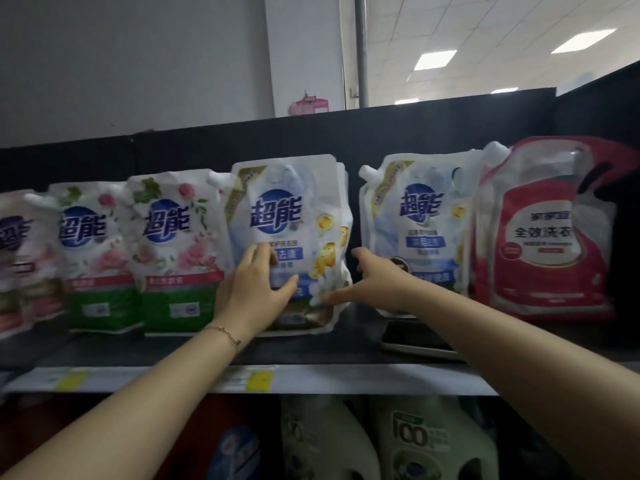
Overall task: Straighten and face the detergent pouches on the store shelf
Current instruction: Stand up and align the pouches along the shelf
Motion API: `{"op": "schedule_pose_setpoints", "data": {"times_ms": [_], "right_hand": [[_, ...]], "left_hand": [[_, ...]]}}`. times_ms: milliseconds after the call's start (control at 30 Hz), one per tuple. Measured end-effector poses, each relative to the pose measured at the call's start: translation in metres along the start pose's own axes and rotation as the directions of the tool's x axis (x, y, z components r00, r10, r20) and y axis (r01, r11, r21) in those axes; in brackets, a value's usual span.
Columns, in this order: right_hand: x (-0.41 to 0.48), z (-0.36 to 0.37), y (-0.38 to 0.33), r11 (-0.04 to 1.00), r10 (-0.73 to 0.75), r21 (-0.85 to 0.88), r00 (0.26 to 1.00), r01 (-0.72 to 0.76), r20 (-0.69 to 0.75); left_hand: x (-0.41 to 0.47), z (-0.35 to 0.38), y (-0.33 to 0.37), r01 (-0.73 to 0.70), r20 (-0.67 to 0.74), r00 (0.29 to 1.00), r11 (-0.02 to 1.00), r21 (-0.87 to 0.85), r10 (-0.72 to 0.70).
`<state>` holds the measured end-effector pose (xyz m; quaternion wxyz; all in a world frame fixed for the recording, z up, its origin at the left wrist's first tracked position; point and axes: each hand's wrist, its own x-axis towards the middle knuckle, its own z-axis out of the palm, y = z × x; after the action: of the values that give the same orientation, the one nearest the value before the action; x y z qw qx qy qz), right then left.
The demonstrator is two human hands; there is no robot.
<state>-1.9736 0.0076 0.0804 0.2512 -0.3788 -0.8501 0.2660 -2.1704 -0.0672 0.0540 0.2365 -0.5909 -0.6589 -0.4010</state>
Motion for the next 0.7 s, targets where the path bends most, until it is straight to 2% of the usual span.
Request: {"op": "schedule_pose_setpoints", "data": {"times_ms": [133, 233, 433, 700], "right_hand": [[0.030, 0.024, -0.005, 0.976, 0.047, 0.214, 0.999, -0.048, 0.008], [0.055, 0.040, 0.002, 0.957, 0.057, 0.286, 0.998, -0.044, -0.039], [0.062, 0.041, -0.005, 0.931, 0.085, 0.359, 0.995, -0.061, -0.051], [0.070, 0.039, 0.002, 0.887, 0.116, 0.450, 0.993, -0.099, -0.010]], "left_hand": [[-0.001, -0.009, -0.024, 0.129, 0.019, 0.992, 0.989, -0.067, -0.128], [-0.001, -0.013, -0.032, 0.221, 0.143, 0.970, 0.962, -0.163, -0.198], [0.008, 0.000, -0.042, 0.318, 0.315, 0.914, 0.935, -0.159, -0.257], [0.012, 0.016, -0.047, 0.271, 0.362, 0.915, 0.933, -0.236, -0.175]]}}
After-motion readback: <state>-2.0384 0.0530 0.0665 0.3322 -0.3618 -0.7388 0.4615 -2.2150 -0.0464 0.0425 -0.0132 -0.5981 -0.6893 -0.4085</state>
